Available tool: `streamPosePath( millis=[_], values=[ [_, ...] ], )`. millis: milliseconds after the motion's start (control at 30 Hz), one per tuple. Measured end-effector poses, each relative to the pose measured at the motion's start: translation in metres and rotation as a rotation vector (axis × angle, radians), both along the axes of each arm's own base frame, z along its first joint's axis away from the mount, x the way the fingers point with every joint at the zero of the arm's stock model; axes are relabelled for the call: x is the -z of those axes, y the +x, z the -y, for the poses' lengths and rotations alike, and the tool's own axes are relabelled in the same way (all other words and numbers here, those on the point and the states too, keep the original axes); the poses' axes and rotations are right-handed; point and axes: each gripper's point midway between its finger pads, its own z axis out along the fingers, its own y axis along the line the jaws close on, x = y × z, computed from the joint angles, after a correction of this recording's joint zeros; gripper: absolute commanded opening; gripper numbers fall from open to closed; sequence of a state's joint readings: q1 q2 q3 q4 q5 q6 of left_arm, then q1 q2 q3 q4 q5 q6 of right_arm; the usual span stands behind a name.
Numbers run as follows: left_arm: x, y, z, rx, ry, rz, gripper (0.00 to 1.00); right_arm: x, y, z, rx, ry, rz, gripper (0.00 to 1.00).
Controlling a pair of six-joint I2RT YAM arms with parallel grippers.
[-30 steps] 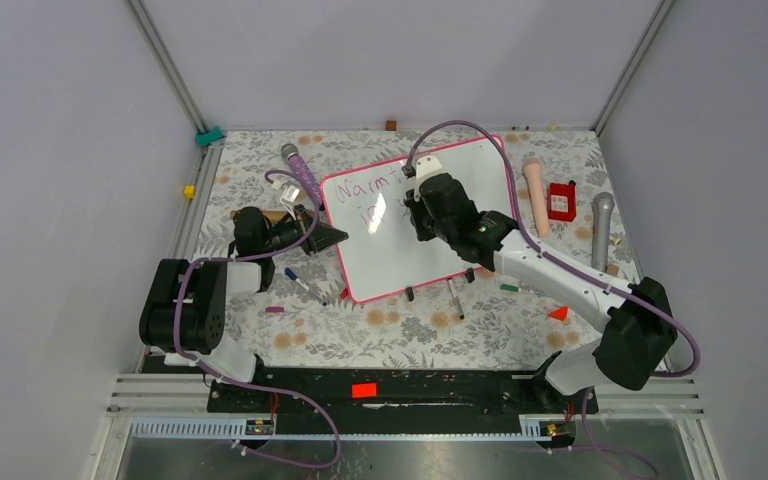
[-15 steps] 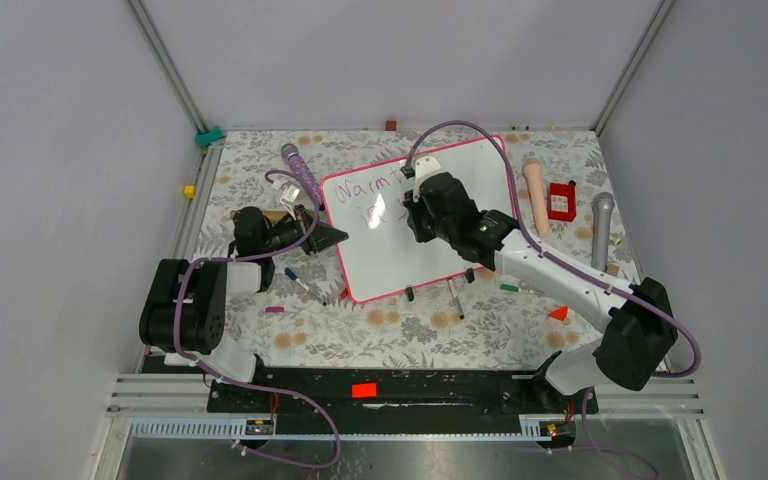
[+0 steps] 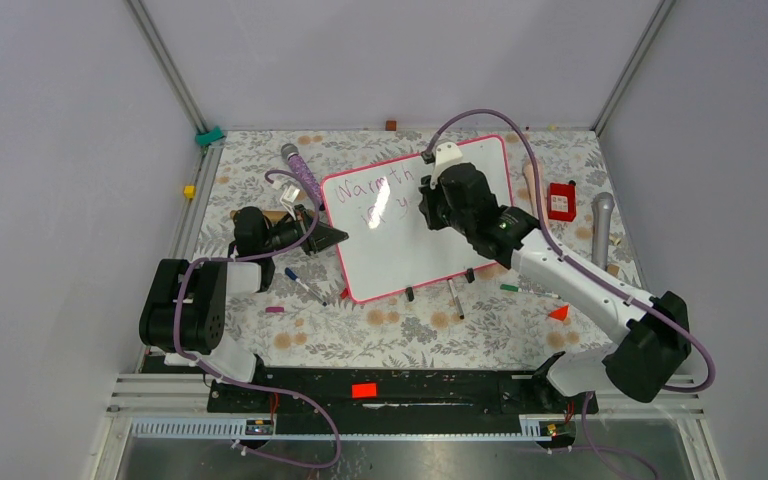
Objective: Write a sentence on the whiteboard
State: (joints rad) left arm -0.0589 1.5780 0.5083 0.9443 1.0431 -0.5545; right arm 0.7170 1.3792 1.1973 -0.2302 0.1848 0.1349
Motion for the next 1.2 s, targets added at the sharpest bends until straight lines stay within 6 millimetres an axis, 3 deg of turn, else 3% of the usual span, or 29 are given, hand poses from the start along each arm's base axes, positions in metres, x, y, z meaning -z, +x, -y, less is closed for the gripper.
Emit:
streamPosePath(
  millis=[400,1200],
  values=[
    [0.0,0.0,0.0,0.0,0.0,0.0,0.0,0.009,0.013,0.0,0.028,-0.044,-0.002,0.0],
    [0.0,0.0,0.0,-0.002,0.0,-0.002,0.0,0.005,0.026,-0.005,0.039,-0.066,0.02,0.0]
  ],
)
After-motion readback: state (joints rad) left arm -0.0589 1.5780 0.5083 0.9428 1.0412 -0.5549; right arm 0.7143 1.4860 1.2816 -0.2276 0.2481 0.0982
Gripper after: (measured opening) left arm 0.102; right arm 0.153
